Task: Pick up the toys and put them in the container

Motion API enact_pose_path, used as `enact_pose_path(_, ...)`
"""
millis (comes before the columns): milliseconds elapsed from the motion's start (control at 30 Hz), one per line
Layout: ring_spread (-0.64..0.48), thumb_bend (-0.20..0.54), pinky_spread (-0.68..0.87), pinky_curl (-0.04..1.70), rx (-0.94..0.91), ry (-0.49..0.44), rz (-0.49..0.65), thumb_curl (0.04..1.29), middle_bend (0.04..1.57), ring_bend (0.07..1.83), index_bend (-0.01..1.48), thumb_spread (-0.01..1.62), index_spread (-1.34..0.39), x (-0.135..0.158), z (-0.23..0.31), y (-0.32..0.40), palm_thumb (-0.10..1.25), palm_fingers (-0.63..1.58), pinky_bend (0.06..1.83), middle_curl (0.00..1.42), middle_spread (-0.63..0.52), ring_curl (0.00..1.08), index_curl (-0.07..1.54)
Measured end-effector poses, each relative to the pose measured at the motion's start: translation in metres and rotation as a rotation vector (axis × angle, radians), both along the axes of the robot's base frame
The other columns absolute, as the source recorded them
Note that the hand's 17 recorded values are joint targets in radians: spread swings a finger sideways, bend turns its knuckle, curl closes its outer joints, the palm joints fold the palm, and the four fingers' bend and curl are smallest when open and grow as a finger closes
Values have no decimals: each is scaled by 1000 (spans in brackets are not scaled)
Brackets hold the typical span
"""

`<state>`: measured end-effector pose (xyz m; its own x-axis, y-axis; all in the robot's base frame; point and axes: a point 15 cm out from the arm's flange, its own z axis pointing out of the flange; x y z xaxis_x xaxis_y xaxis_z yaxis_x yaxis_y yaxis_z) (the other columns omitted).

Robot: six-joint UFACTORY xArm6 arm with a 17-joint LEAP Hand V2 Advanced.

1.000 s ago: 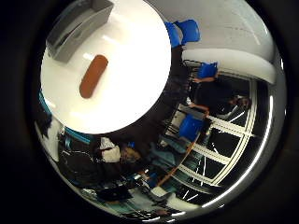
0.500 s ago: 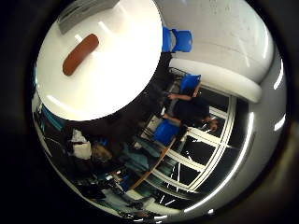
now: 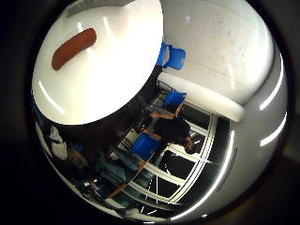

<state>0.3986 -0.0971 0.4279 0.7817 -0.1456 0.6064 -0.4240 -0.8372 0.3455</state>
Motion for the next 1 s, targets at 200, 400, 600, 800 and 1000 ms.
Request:
enact_pose_path(200, 176, -28, 365, 327, -11, 12, 47, 331, 174, 279, 131, 915, -428, 6, -26, 6, 679, -68, 493, 265, 25, 276, 175)
enact_pose_path(400, 174, -29, 365, 323, -17, 37, 54, 330, 176, 284, 131, 913, -424, 7, -54, 0, 683, -67, 495, 265, 25, 276, 174)
enact_pose_path(600, 174, -29, 364, 322, -9, 45, 47, 329, 176, 289, 130, 912, -421, 4, -83, -15, 683, -64, 497, 268, 25, 275, 172)
enact_pose_path(800, 173, -27, 363, 321, 6, 83, 35, 331, 176, 292, 131, 909, -421, 5, -110, -24, 693, -65, 503, 269, 25, 275, 171)
enact_pose_path(1000, 173, -28, 363, 319, 31, 125, 15, 332, 178, 291, 133, 907, -419, 9, -139, -30, 695, -62, 502, 270, 25, 274, 175)
